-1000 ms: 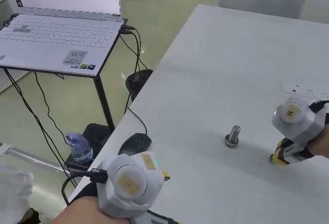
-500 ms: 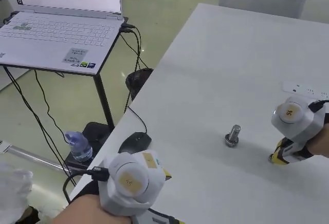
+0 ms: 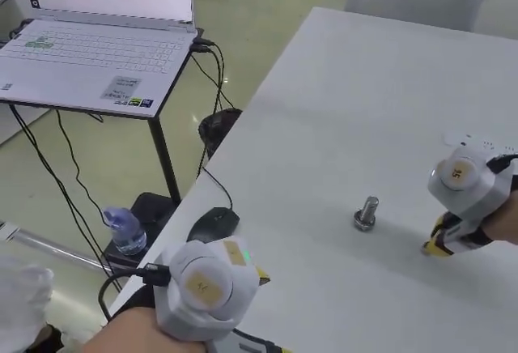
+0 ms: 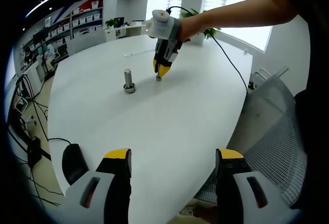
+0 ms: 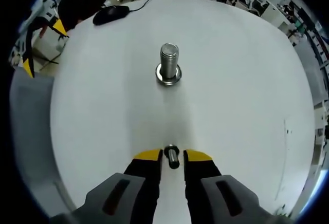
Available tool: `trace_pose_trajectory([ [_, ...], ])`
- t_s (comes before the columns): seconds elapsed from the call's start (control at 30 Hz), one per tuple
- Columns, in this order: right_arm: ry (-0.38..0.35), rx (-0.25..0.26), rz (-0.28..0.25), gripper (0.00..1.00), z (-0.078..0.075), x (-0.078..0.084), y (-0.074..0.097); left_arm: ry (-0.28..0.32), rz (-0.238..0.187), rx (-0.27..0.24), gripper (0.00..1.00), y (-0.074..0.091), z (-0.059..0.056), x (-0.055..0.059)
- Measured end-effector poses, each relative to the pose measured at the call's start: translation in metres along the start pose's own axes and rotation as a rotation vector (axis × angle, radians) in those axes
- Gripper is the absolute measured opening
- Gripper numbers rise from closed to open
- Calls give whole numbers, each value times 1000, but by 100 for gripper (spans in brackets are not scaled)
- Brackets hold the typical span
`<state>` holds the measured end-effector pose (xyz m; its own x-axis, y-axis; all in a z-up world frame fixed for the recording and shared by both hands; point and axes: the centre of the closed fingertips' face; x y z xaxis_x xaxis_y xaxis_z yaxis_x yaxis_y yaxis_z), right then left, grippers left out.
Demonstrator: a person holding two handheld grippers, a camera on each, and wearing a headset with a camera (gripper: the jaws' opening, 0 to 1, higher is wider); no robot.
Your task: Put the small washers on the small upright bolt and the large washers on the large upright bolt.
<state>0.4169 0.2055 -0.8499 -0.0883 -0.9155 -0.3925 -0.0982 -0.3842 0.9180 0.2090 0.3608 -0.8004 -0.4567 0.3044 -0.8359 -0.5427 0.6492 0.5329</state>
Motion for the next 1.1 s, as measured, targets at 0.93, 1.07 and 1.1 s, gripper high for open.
trace_pose_trajectory([
  [0.93, -116, 144, -455, 39, 31, -21, 113, 72, -149, -21, 74, 1, 2, -39],
  [1.07, -184, 164, -581, 43, 43, -24, 130, 117, -189, -35, 75, 7, 3, -42],
  [1.1, -231, 157, -624, 45, 47, -26, 136, 124, -194, -40, 75, 10, 4, -44],
])
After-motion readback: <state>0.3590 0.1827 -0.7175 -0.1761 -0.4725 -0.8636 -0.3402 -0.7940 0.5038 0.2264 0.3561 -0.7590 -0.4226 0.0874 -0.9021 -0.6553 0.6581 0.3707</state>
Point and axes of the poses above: the centre of the closed fingertips' face, and the gripper's own axes: y roughly backward along the fingers, z roughly to its left, x roughly out of its underside, and after that the axes turned 10 degrees about -z, right-handed
